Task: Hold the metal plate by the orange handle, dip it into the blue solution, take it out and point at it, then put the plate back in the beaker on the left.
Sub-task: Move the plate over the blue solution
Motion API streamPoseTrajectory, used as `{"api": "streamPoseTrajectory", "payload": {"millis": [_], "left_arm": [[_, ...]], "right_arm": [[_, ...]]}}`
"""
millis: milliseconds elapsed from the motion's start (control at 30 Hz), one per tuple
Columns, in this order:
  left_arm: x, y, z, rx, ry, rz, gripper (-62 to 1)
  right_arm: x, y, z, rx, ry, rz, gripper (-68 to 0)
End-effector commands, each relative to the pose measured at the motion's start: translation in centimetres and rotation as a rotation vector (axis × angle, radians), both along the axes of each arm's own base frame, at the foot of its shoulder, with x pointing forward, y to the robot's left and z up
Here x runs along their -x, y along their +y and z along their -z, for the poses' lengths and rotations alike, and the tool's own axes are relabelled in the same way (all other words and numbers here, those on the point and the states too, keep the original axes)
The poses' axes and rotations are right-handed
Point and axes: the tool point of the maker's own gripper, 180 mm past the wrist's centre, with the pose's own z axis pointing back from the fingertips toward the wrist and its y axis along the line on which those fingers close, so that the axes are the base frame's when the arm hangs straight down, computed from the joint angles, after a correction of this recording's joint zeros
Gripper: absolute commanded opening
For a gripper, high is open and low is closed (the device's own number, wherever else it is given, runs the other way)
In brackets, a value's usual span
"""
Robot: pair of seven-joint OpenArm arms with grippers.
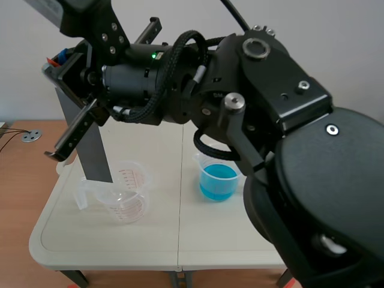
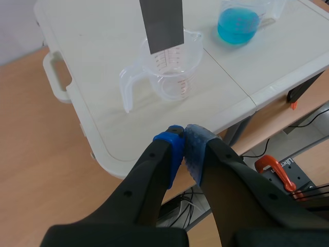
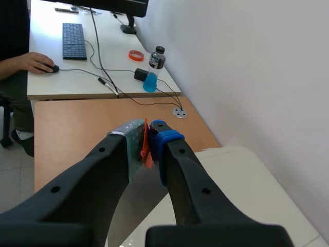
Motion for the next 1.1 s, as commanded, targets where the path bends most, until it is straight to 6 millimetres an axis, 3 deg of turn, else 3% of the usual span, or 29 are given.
{"api": "streamPoseTrajectory", "payload": {"millis": [0, 367, 700, 1067], "left_arm": [[-0.1, 0.0, -0.5, 0.012, -0.017, -0.005, -59.1], [-0.1, 0.0, -0.5, 0.012, -0.017, -0.005, -59.1], [-0.1, 0.0, -0.5, 0.012, -0.017, -0.005, -59.1], [-0.1, 0.0, -0.5, 0.012, -0.017, -0.005, -59.1]], "right_arm": [[-0.2, -0.5, -1.8, -0.033, -0.038, 0.012, -66.4], [-0.4, -2.2, -4.1, -0.032, -0.042, 0.060, -66.5], [-0.4, -4.0, -3.7, -0.002, -0.043, 0.030, -66.4], [-2.7, -9.2, -4.0, -0.044, -0.013, 0.120, -66.4]]}}
